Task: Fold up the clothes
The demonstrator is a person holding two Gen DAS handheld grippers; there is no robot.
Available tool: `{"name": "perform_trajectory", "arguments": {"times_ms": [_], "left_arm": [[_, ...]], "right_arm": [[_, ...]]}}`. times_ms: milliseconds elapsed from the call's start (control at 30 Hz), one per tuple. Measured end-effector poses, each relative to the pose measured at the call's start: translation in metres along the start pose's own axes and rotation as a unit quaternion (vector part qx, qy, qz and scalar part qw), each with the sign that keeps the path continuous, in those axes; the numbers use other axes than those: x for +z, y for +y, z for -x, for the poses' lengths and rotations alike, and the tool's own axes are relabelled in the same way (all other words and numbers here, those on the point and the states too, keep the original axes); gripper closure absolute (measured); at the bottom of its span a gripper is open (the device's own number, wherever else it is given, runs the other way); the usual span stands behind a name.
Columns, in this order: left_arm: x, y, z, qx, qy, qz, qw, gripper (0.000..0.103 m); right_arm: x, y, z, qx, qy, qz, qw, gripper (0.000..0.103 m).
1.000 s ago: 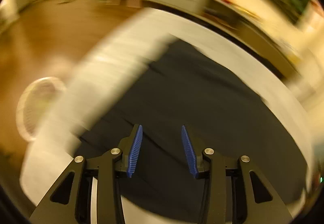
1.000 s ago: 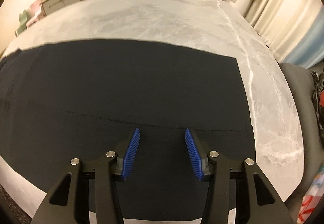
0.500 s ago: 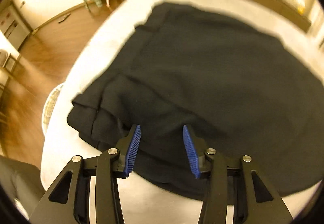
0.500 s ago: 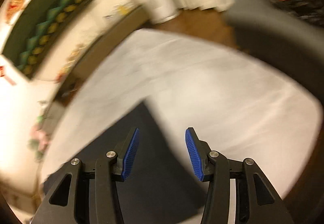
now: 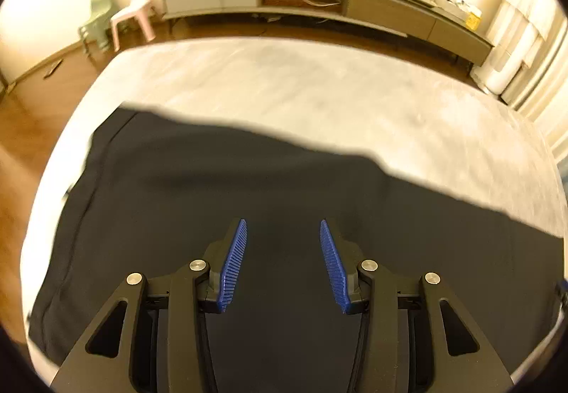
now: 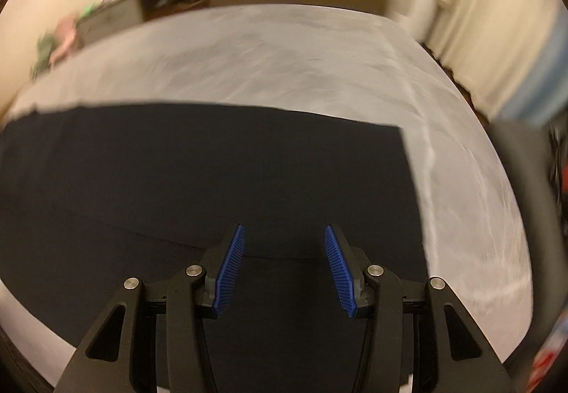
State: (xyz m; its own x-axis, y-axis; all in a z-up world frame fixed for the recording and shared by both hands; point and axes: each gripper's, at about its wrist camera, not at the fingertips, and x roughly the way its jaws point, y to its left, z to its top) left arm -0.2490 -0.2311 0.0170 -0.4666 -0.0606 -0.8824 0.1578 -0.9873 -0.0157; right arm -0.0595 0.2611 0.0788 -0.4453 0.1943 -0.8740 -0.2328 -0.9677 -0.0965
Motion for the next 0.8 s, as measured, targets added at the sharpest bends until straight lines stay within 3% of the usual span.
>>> {"name": "perform_trajectory", "arguments": {"times_ms": [100, 200, 300, 400, 433, 667, 700, 767, 800], "left_arm": [[0.018, -0.009, -0.026, 0.023, 0.003, 0.001, 0.9997, 0.055], [0.036, -0.019, -0.052, 0.045, 0.005, 0.001, 0.999, 0.042], [0.054, -0.028, -0.078, 0.068, 0.008, 0.002, 0.9977, 0.038], [0.037, -0.012, -0.074, 0.053, 0.01, 0.003, 0.9985, 0.043], [0.031, -0.007, -0.073, 0.048, 0.011, 0.003, 0.9988, 0.05], [-0.01, 0.032, -0.064, 0.013, 0.017, 0.005, 0.9997, 0.045], [-0.014, 0.038, -0.067, 0.029, 0.02, 0.002, 0.9994, 0.043], [-0.017, 0.052, -0.065, 0.024, 0.039, 0.048, 0.9978, 0.047], [-0.018, 0.058, -0.059, -0.001, 0.034, 0.073, 0.9967, 0.047]], "right_arm": [[-0.022, 0.001, 0.018, 0.0, 0.01, 0.011, 1.0, 0.054], [-0.023, -0.01, 0.02, 0.009, 0.018, -0.001, 1.0, 0.048], [-0.021, -0.024, 0.022, -0.03, 0.019, -0.005, 0.999, 0.047], [-0.02, -0.032, 0.023, -0.029, 0.022, -0.018, 0.999, 0.047], [-0.021, -0.035, 0.024, -0.025, 0.025, -0.023, 0.999, 0.047], [-0.028, -0.072, 0.028, 0.009, 0.039, -0.086, 0.996, 0.047], [-0.029, -0.076, 0.03, 0.017, 0.038, -0.094, 0.995, 0.047], [-0.032, -0.098, 0.042, 0.019, 0.022, -0.142, 0.989, 0.047], [-0.035, -0.114, 0.05, 0.012, 0.01, -0.175, 0.984, 0.046]]}}
